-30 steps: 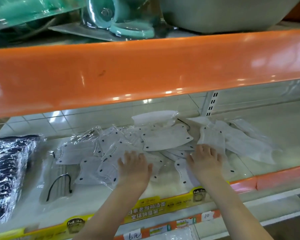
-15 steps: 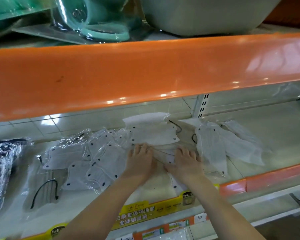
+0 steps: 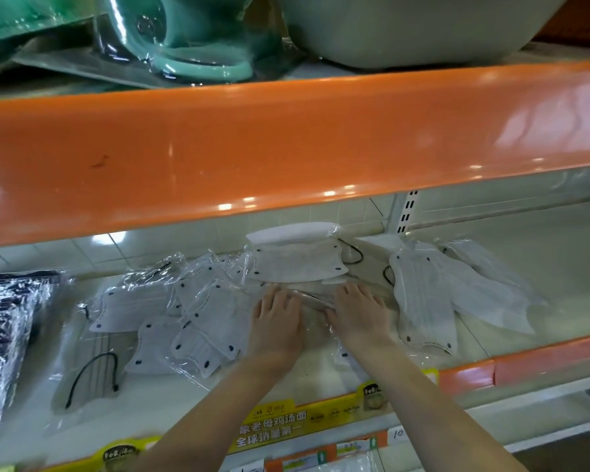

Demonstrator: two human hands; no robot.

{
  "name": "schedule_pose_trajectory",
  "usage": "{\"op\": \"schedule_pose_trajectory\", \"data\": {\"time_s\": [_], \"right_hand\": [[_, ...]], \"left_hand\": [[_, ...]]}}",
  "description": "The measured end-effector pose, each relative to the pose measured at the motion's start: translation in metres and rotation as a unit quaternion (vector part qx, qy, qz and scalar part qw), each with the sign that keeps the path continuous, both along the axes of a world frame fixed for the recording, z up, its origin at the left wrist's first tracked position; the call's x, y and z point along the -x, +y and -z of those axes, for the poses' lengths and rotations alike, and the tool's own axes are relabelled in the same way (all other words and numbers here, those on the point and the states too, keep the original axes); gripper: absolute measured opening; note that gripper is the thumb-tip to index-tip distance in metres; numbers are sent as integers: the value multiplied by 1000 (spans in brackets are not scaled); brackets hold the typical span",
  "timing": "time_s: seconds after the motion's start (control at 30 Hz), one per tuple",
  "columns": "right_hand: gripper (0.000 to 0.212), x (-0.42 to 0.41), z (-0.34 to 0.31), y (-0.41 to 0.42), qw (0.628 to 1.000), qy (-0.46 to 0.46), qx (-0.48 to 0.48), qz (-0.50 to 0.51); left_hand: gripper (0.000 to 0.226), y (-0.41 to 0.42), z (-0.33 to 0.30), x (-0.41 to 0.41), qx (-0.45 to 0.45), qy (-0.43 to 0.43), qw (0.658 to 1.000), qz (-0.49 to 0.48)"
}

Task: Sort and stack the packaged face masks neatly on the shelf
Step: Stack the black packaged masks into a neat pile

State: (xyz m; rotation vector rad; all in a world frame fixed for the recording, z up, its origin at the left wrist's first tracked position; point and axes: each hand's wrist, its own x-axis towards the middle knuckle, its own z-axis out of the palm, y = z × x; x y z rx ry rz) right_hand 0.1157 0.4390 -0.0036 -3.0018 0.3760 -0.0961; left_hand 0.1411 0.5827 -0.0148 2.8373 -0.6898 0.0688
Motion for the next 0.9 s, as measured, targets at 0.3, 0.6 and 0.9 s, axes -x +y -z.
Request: {"op": "schedule_pose_trajectory", "data": {"time_s": [0.3,0.6,0.9], "right_hand": [[20,-6,-10,3,997,-45,-36,50],[12,18,-7,10,932,-258,-247,-58],[50,32,-1,15,941,-220,-242,-88]], "left_hand": [[28,6,-11,8,123,62,990,11],[37,-24,-41,-1,624,407,661,-94],[16,-14,-51,-10,603,317,703,-203]]}}
